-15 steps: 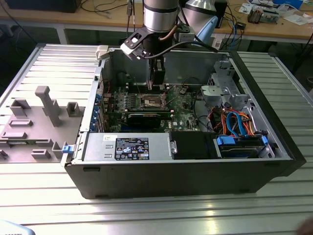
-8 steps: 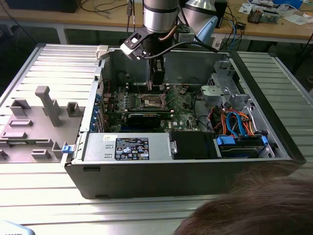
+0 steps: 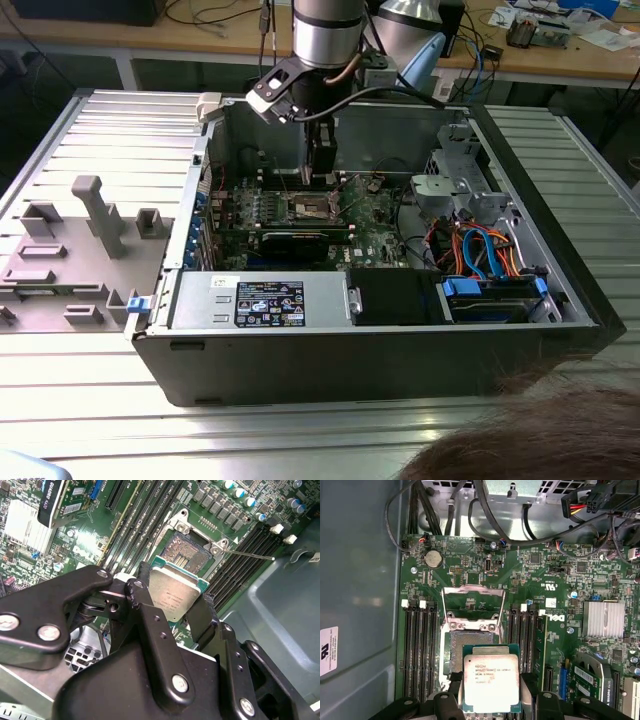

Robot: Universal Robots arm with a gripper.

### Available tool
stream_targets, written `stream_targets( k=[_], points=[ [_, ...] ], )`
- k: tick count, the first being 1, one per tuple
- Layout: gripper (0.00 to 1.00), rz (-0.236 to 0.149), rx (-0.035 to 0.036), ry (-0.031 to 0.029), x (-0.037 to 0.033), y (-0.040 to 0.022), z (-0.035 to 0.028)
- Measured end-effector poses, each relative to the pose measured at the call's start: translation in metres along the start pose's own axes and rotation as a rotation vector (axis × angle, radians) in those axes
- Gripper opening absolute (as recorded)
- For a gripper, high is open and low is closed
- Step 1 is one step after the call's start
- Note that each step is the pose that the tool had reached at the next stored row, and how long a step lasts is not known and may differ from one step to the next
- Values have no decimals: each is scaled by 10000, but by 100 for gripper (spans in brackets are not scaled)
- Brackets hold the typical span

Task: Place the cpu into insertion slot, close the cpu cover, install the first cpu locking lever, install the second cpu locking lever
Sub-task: 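Place the cpu into insertion slot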

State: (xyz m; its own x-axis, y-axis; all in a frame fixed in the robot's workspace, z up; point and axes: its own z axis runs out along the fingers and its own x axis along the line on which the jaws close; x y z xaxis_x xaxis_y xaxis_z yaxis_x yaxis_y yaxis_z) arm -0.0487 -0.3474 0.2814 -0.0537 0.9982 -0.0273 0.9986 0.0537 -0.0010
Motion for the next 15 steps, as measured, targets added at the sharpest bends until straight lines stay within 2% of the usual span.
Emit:
stream_targets(
  k=[15],
  points=[
    [54, 0, 1, 0, 1, -1, 35]
  ],
)
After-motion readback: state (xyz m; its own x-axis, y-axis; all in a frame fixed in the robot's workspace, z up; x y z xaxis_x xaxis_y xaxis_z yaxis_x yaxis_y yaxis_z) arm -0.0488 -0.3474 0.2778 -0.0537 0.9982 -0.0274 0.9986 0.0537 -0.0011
